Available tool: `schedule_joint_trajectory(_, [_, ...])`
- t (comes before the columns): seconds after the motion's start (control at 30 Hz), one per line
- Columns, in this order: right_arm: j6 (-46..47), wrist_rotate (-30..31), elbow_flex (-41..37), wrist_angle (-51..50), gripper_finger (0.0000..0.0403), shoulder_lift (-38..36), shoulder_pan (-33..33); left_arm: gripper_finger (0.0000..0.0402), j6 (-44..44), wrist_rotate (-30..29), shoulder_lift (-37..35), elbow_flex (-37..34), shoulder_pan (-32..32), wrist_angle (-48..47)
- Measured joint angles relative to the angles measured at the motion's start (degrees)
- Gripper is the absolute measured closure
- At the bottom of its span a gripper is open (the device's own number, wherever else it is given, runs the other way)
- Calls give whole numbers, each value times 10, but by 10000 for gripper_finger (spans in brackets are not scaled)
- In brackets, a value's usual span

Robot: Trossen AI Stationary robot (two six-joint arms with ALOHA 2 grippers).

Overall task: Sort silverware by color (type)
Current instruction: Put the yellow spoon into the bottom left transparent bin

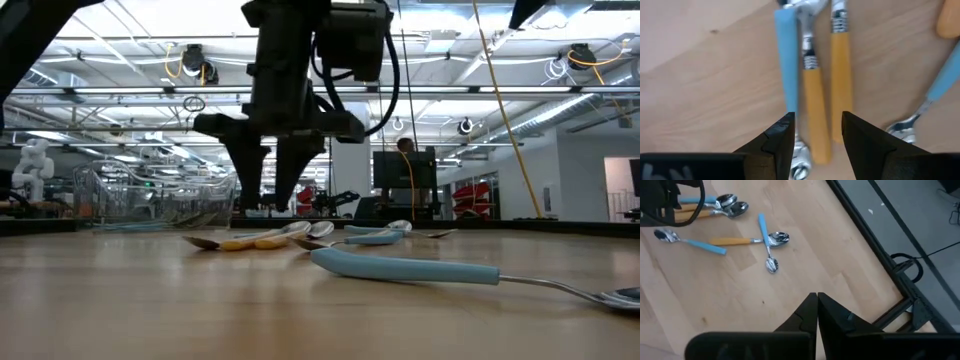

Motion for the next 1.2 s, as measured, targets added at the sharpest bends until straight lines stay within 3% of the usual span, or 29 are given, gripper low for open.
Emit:
schedule_joint_trajectory(0.27, [77, -3, 0, 25, 394, 0, 0, 279, 59, -30, -1, 0, 12, -34])
schedule_joint_trajectory(0.4, [98, -33, 0, 33, 394, 0, 0, 298, 67, -33, -1, 0, 12, -19])
schedule_joint_trajectory(0.77, [133, -63, 0, 43, 394, 1, 1, 300, 45, -24, 24, -1, -5, 24])
schedule_joint_trajectory(1.2, [97, -60, 0, 47, 394, 1, 1, 300, 1, -45, 28, 0, -11, 33])
